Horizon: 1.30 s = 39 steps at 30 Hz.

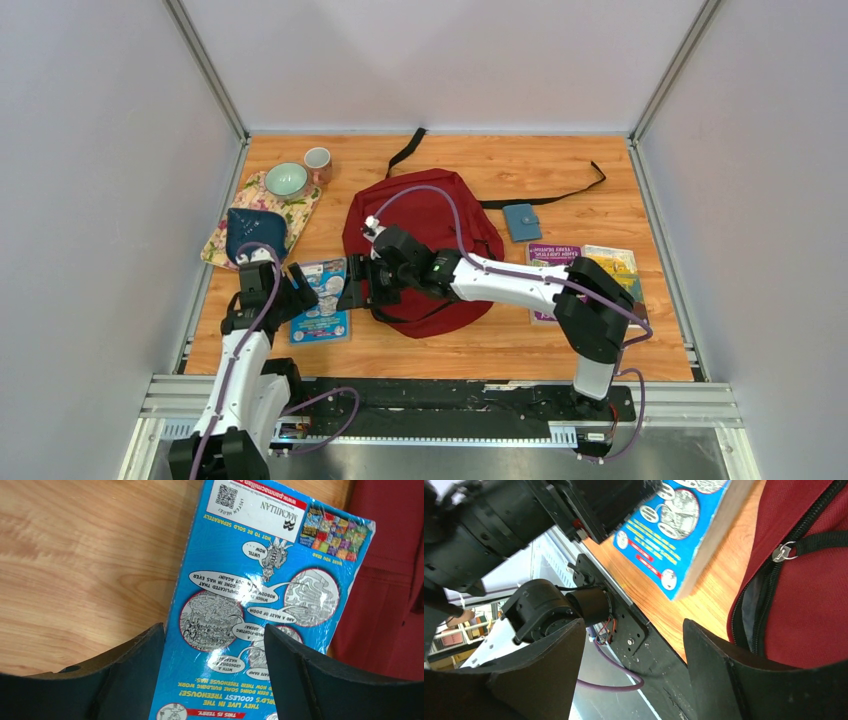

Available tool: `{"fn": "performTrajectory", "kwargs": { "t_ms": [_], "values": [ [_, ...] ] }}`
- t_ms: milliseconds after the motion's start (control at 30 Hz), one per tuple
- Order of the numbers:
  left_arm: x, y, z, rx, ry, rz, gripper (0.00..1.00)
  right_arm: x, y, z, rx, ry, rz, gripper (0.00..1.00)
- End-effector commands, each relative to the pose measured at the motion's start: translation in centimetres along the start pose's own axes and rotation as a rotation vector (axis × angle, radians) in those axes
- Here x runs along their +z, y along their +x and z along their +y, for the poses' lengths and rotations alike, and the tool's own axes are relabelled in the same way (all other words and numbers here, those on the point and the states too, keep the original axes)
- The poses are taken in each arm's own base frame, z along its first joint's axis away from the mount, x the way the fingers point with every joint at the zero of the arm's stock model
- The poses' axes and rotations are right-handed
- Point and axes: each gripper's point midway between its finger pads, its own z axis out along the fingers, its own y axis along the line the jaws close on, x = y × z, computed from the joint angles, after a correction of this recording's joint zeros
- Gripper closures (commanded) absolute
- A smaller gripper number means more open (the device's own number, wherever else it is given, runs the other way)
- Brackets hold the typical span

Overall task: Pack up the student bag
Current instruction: Pick up the book from the center of the board.

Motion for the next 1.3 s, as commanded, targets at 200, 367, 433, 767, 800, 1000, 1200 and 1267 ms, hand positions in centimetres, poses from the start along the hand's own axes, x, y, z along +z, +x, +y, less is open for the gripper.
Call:
{"fn": "performTrajectory", "kwargs": {
  "t_ms": [200,367,433,767,800,1000,1200,1267],
  "values": [
    [-0.3,2.6,-2.6,-0.090,0.164,0.073,0.22,2.7,-0.6,0.4,0.053,0.010,0.016,0.34],
    [-0.7,2.1,-2.4,-0.080,0.148,0.053,0.22,4.1,-0.6,-2.1,0.082,0.109,0.007,0.36],
    [-0.8,1.9,-2.3,-0.074,0.142,0.047,0.22,4.4,-0.3,-3.5,0.085,0.161,-0.001,0.36],
    [-0.9,1.7,-3.0,-0.064,0.179,0.042,0.22,6.0,1.0,-5.7,0.106,0.198,0.057,0.40],
    [-0.9,1.8,-3.1,-0.065,0.189,0.045,0.23,6.3,1.1,-6.0,0.112,0.196,0.063,0.40],
    [-0.9,2.6,-5.0,-0.101,0.313,0.054,0.26,6.5,1.3,-4.0,0.104,0.092,0.095,0.52],
    [-0.9,3.2,-5.7,-0.134,0.365,0.064,0.31,5.0,0.1,-1.5,0.065,0.018,0.051,0.74],
    [-0.9,3.3,-5.7,-0.134,0.363,0.065,0.31,4.8,-0.1,-0.8,0.057,-0.007,0.048,0.80]
  ]
}}
